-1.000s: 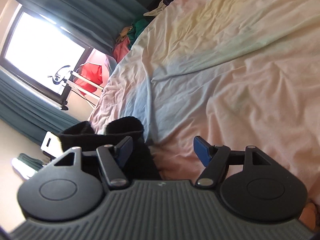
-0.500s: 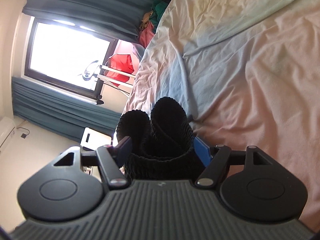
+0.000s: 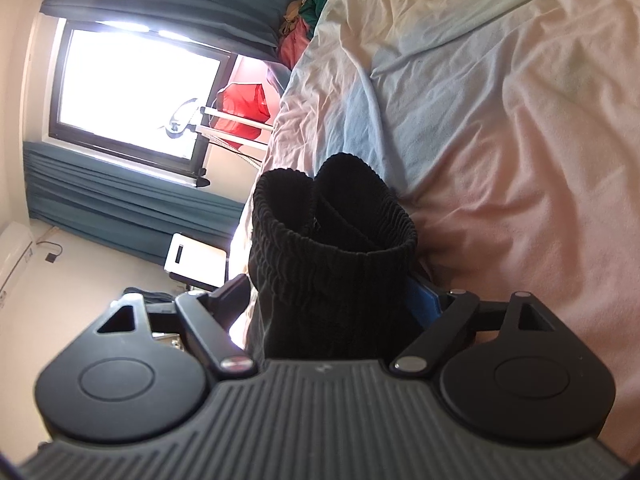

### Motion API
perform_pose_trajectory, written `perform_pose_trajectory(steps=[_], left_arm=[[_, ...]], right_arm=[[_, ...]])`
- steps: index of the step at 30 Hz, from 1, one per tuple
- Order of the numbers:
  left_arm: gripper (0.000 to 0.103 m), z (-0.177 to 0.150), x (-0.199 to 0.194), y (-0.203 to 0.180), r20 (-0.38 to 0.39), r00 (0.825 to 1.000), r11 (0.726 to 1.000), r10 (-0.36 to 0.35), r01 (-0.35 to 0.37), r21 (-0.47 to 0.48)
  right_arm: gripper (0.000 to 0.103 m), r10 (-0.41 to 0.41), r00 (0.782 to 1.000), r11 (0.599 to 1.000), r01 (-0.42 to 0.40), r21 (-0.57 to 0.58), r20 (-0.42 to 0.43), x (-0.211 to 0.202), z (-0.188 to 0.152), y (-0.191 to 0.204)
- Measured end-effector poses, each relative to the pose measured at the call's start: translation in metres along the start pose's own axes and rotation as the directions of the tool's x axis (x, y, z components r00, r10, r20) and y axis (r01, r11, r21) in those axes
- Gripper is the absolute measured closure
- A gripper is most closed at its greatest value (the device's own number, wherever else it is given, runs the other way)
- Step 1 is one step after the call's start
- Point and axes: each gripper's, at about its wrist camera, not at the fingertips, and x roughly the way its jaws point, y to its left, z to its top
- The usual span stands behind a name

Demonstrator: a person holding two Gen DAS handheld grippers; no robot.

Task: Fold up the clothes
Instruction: 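Grasp the pant cuffs with the right gripper while the left gripper holds the waistband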

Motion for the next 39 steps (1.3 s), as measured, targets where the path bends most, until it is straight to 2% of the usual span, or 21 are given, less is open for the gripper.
perform_pose_trajectory(steps=[2,4,7,11,16,18,21,23,27,30,34,37,39], left_arm=[[0.0,0.0,0.008,0.017,-0.027,0.999,0.995,-0.037,0.034,-0.099],[0.0,-0.002,0.006,0.025,-0.019,0.999,0.992,-0.043,0.041,-0.122],[0.0,-0.003,0.001,0.022,-0.005,1.0,0.996,-0.024,0.024,-0.081],[0.0,-0.011,-0.001,0.017,-0.011,1.0,0.998,-0.018,0.018,-0.057],[0.0,-0.023,0.0,0.024,-0.035,0.998,0.991,-0.051,0.046,-0.125],[0.0,-0.026,-0.003,0.027,-0.042,0.998,0.99,-0.05,0.043,-0.137],[0.0,-0.027,-0.004,0.032,-0.061,0.997,0.986,-0.043,0.032,-0.162],[0.0,-0.029,-0.005,0.04,-0.08,0.996,0.978,-0.048,0.03,-0.206],[0.0,-0.035,-0.005,0.056,-0.112,0.99,0.954,-0.086,0.05,-0.295],[0.0,-0.037,-0.006,0.062,-0.118,0.988,0.945,-0.099,0.056,-0.322],[0.0,-0.039,-0.004,0.066,-0.122,0.987,0.941,-0.102,0.056,-0.333],[0.0,-0.039,-0.003,0.069,-0.125,0.986,0.935,-0.108,0.058,-0.35],[0.0,-0.039,-0.002,0.07,-0.127,0.986,0.932,-0.112,0.06,-0.358]], right_arm=[[0.017,-0.026,1.0,0.999,0.026,-0.021,-0.003,0.005,-0.002,0.002],[0.017,-0.055,0.998,0.998,0.055,-0.032,-0.013,0.013,-0.004,0.0],[0.018,-0.079,0.996,0.997,0.078,-0.021,-0.033,0.028,-0.007,-0.006],[0.018,-0.09,0.996,0.99,0.089,-0.105,-0.002,0.031,-0.01,0.004],[0.043,-0.113,0.993,0.97,0.12,-0.211,0.043,0.021,-0.013,0.016],[0.057,-0.104,0.992,0.967,0.117,-0.227,0.067,0.014,-0.012,0.02],[0.062,-0.064,0.993,0.97,0.086,-0.228,0.104,0.002,-0.009,0.023],[0.063,-0.076,0.991,0.97,0.099,-0.222,0.109,0.001,-0.008,0.022],[0.063,-0.194,0.978,0.963,0.203,-0.177,0.072,0.015,-0.009,0.0],[0.062,-0.191,0.98,0.971,0.197,-0.135,0.053,0.017,-0.007,-0.011],[0.06,-0.183,0.981,0.971,0.19,-0.148,0.057,0.016,-0.011,-0.008],[0.05,-0.193,0.98,0.968,0.199,-0.152,0.053,0.015,-0.011,-0.006],[0.035,-0.221,0.973,0.956,0.229,-0.185,0.064,0.015,-0.013,-0.001]])
